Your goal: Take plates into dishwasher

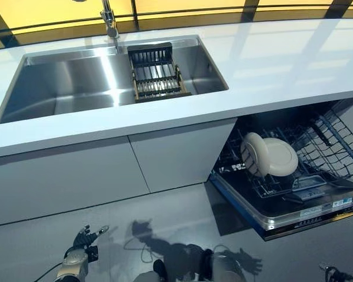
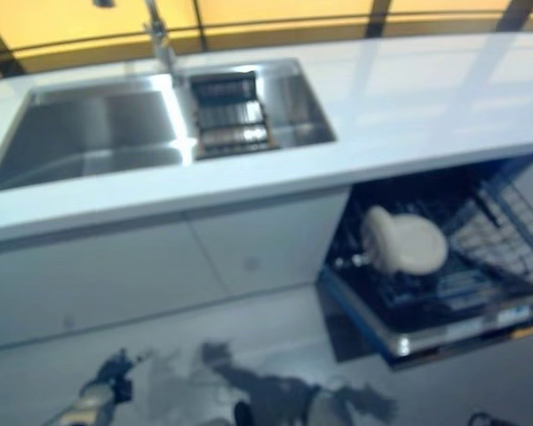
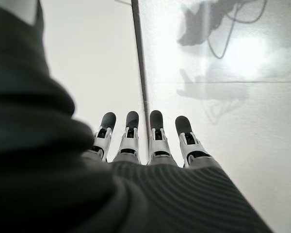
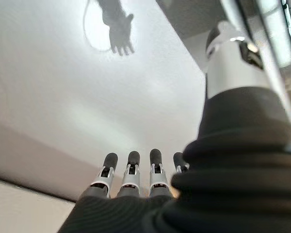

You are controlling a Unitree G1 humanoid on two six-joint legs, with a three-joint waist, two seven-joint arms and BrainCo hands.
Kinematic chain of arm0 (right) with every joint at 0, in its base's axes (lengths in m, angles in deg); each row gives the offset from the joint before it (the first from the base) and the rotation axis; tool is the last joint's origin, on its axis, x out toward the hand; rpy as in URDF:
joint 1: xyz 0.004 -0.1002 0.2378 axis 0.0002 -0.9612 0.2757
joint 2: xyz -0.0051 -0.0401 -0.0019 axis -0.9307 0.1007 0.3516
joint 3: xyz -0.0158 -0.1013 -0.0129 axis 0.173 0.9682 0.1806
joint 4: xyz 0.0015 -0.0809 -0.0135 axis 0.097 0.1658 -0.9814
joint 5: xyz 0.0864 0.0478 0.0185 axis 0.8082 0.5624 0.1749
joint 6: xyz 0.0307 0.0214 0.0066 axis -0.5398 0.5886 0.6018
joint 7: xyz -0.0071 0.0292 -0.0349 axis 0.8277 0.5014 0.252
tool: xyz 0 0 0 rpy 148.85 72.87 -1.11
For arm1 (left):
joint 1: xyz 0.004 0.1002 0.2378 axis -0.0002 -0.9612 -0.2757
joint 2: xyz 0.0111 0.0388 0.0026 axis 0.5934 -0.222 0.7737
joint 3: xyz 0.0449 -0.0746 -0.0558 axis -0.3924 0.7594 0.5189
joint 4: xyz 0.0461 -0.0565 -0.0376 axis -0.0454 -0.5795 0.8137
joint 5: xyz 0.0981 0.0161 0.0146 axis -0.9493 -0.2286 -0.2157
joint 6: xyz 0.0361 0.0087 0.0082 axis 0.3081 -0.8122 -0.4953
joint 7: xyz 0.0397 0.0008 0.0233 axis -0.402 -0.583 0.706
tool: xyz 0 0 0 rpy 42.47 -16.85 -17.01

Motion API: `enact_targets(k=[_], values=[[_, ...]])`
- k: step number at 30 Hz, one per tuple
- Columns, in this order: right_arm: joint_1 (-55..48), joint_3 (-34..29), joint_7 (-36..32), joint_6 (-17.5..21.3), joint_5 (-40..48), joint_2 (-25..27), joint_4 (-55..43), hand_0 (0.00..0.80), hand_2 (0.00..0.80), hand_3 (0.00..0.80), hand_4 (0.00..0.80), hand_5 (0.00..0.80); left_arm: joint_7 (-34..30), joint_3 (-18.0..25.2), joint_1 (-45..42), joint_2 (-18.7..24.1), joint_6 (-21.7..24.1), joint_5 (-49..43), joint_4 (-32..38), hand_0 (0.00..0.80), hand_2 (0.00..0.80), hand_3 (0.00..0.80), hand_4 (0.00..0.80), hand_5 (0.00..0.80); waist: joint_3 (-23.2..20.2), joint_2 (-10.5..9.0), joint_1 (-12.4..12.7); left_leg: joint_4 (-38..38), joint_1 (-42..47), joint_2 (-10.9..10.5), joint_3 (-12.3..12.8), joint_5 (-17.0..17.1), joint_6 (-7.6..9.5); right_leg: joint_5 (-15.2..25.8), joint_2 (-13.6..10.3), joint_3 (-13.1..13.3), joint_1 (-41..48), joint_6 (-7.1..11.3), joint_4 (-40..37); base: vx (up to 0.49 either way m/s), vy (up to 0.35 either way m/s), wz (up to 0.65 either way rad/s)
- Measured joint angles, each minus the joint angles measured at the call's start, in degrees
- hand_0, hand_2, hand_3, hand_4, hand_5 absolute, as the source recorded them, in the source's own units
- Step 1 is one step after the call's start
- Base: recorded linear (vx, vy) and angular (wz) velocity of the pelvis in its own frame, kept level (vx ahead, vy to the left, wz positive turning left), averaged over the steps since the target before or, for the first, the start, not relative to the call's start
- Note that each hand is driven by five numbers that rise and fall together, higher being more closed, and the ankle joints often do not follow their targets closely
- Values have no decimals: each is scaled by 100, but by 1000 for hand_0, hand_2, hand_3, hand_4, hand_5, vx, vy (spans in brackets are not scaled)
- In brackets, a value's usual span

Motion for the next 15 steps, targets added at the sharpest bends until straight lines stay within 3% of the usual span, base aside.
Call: enact_targets(k=[1, 2, 3, 4, 5, 6, 7, 8, 11, 14, 15], values=[[30, 4, 42, 8, 65, -115, 3, 0, 0, 0, 0, 0, -9, -5, -24, -11, -21, 27, -64, 0, 0, 0, 0, 0, 13, -29, 49, 120, -78, 18, -14, -37, -61, 111, -183, 156, 90, 172, -379, -82, -289, -32], [60, 19, 118, 10, 145, -261, 6, 0, 0, 0, 0, 0, -3, -4, -93, -7, -37, 64, -78, 0, 0, 0, 0, 0, 46, -76, 75, 295, -166, 118, -22, -89, -145, 211, -249, 121, 165, 260, -832, -154, -337, -30], [103, 19, 140, 10, 190, -329, 9, 0, 0, 0, 0, 0, 4, 4, -114, 5, -40, 81, -86, 0, 0, 0, 0, 0, 60, -112, 79, 382, -203, 163, -18, -122, -196, 290, -237, 58, 230, 249, -1038, -168, -295, -14], [142, 26, 236, 39, 256, -527, 20, 0, 0, 0, 0, 0, 27, 6, -239, 93, -59, 188, -70, 0, 0, 0, 0, 0, 58, -346, 91, 693, -348, 158, -72, -221, -381, 641, -149, 45, 454, 165, -1299, -240, -315, 10], [135, 30, 344, 107, 325, -636, 26, 0, 0, 0, 0, 0, 38, 25, -280, 90, -75, 312, -2, 0, 0, 0, 0, 0, 35, -462, 89, 916, -499, 197, -151, -307, -509, 398, -96, -115, 472, 467, -1262, -191, -242, 8], [169, 32, 391, 142, 365, -642, 17, 0, 0, 0, 0, 0, 34, 17, -287, 9, -102, 360, 49, 0, 0, 0, 0, 0, 76, -338, 82, 1035, -568, 325, -161, -341, -531, 401, 28, -132, 429, 341, -1195, -210, -199, 6], [175, 32, 451, 289, 641, -648, -71, 0, 0, 0, 0, 0, -44, -3, -330, -198, -119, 369, 199, 0, 0, 0, 0, 0, 118, -69, 85, 1212, -837, 646, -266, -374, -571, 278, 315, -215, 287, 195, -1078, -180, -160, -4], [181, 29, 447, 336, 842, -646, -71, 0, 0, 0, 0, 0, -94, -6, -327, -291, -115, 369, 266, 0, 0, 0, 0, 0, 135, 36, 89, 1191, -874, 718, -313, -322, -514, 245, 385, -227, 183, 134, -967, -178, -129, 4], [240, 26, 411, 409, 1374, -575, -72, 0, 0, 0, 0, 0, -162, -10, -307, -463, -112, 370, 388, 0, 0, 0, 0, 0, 167, 213, 64, 1049, -958, 766, -334, -185, -343, 60, 392, -230, -87, 6, -646, -128, -31, 3], [395, 23, 322, 471, 2091, -518, -113, 0, 0, 0, 0, 0, -171, -12, -235, -477, -97, 459, 646, 0, 0, 0, 0, 0, 266, 315, 62, 1072, -998, 683, -430, -147, -401, -22, 296, -229, -187, 9, -408, -71, 35, 13], [407, 24, 232, 511, 2488, -528, -188, 0, 0, 0, 0, 0, -183, -13, -235, -480, -97, 500, 767, 0, 0, 0, 0, 0, 284, 324, 70, 1079, -996, 608, -464, -140, -499, -87, 170, -234, -222, 52, -301, -105, 75, 24]])
